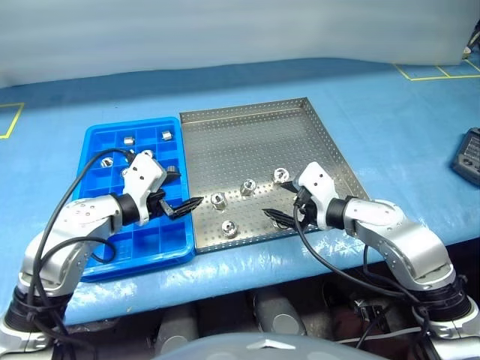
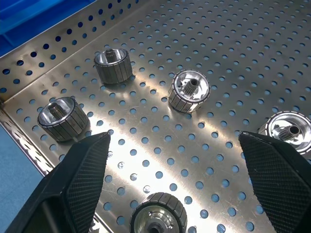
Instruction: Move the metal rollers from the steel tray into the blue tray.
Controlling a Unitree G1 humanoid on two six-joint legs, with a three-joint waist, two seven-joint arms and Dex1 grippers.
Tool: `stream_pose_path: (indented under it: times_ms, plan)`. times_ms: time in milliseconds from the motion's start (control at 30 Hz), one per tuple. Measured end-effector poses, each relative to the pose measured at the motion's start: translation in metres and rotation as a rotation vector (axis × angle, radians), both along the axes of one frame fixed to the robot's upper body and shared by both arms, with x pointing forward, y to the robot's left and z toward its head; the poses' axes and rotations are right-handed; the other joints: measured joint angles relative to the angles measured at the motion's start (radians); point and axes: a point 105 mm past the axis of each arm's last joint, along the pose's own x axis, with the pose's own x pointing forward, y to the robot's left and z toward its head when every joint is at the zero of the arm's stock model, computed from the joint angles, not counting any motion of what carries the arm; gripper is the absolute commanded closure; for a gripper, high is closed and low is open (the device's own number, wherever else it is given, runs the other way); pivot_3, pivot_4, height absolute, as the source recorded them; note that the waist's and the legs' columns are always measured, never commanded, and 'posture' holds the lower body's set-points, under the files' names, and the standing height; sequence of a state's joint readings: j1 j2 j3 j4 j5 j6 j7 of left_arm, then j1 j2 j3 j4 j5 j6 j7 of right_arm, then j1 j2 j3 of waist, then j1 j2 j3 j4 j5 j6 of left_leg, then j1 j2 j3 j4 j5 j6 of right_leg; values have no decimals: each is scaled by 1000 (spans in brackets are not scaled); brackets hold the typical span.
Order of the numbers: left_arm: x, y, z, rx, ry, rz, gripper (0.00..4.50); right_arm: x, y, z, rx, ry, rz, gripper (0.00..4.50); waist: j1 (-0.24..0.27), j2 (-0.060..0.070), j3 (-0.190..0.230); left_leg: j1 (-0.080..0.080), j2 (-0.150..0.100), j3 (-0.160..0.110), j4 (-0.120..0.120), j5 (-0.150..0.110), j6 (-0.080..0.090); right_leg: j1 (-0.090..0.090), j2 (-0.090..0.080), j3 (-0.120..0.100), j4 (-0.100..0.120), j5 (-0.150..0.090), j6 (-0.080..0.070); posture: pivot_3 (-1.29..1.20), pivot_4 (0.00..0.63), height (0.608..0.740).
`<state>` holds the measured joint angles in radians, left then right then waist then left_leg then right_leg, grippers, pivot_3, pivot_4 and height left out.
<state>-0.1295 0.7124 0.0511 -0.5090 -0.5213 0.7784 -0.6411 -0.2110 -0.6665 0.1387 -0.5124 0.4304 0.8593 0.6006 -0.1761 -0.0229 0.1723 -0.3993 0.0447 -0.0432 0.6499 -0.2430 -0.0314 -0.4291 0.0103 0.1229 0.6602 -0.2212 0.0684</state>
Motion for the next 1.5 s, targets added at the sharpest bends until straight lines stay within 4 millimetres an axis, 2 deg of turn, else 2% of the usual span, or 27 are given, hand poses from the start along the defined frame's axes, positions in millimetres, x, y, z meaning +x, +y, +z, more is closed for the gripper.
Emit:
stream_pose_path:
  times_ms: [233,400,600,867,1000,1167,1333,1500]
  plan:
    - [7,-8,8,49,-14,-87,0,1,0,2,9,-8,-12,49,-2,0,0,0,0,1,1,0,0,1,0,1,0,0,0,-166,150,740]
    - [38,-47,19,111,-38,-260,0,1,4,2,34,-14,-19,49,1,-1,1,-1,-2,-1,4,0,0,2,-1,0,0,3,4,-201,150,740]
    - [53,-66,-10,176,69,-357,0,-3,-1,-4,37,-5,-62,49,-23,-1,1,-2,-1,-1,2,-1,2,0,0,0,0,2,4,-259,150,740]
    - [77,-83,-21,238,81,-385,0,-9,-2,-3,57,-23,-99,49,-51,-1,1,-2,-2,-1,4,-1,2,1,0,1,0,3,5,-297,150,740]
    - [82,-95,-33,269,94,-419,0,-10,-2,-3,67,-27,-115,49,-72,-1,1,-2,-2,-1,4,-1,2,1,0,1,0,3,5,-318,150,740]
    - [85,-100,-50,306,120,-429,0,-11,-5,-4,75,-26,-146,49,-104,-1,1,-2,-1,-1,4,-1,2,1,0,1,1,3,5,-343,150,740]
    - [91,-98,-58,369,121,-412,0,-14,-4,-4,82,-31,-154,49,-130,-1,1,-2,-2,-1,4,-1,2,1,0,2,1,3,6,-352,150,740]
    - [93,-97,-57,394,108,-412,1592,-14,-4,-3,84,-38,-167,0,-143,-1,1,-2,-1,-1,4,-1,2,1,0,2,1,3,6,-334,150,740]
